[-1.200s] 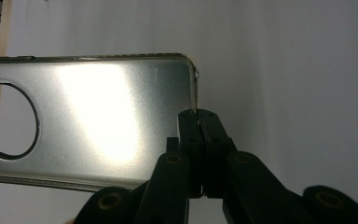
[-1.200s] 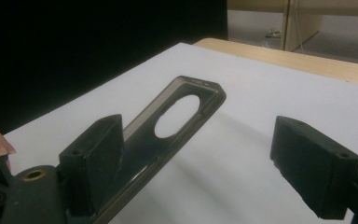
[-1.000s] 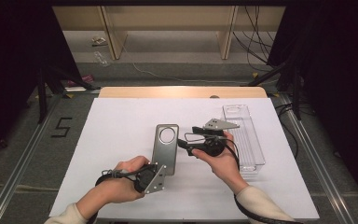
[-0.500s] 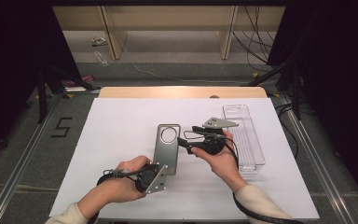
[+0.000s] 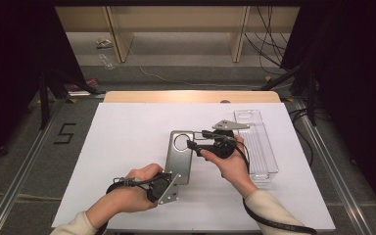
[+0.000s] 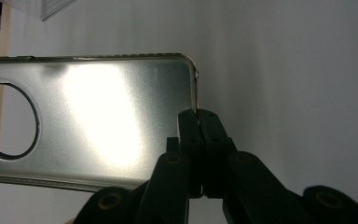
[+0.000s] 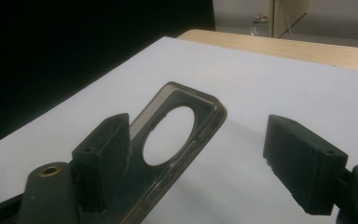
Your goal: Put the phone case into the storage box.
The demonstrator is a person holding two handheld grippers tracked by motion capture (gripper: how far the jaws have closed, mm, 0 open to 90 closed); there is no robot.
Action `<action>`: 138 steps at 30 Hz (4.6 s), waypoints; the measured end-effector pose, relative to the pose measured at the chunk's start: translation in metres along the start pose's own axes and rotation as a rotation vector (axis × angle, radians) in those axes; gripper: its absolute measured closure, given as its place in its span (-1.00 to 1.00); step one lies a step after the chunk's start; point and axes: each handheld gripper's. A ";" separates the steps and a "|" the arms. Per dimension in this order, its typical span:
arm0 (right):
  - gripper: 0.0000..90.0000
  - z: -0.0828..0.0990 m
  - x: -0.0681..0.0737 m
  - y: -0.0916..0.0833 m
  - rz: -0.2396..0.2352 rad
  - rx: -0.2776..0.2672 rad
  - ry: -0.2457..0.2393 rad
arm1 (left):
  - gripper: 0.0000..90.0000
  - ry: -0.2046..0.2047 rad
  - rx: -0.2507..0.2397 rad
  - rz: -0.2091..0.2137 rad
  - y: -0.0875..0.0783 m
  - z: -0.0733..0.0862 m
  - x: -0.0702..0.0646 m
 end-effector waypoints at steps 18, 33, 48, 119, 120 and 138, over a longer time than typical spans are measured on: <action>0.01 0.001 -0.007 0.005 -0.021 0.051 0.048 | 0.97 0.010 0.000 0.006 0.002 -0.003 -0.001; 0.37 0.000 -0.008 0.006 -0.046 0.066 0.063 | 0.97 0.018 0.003 0.014 0.003 -0.003 -0.002; 0.53 -0.002 -0.007 0.003 -0.065 0.075 0.106 | 0.97 0.038 0.017 0.033 0.007 -0.002 -0.004; 0.87 -0.017 0.009 -0.018 -0.015 -0.080 0.119 | -0.08 -0.254 -0.137 -0.084 0.001 0.016 0.006; 0.87 -0.017 0.009 -0.019 -0.011 -0.079 0.115 | -0.19 -0.274 -0.145 -0.082 0.001 0.016 0.006; 0.87 -0.020 0.010 -0.021 0.017 -0.084 0.064 | -0.52 -0.611 -0.312 -0.129 -0.020 0.042 0.014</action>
Point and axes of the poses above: each handheld gripper's, and its own axes: y roughly forward along the jaws, z roughly out of its underside, x roughly to its left, and after that the axes turned 7 degrees about -z, right-handed
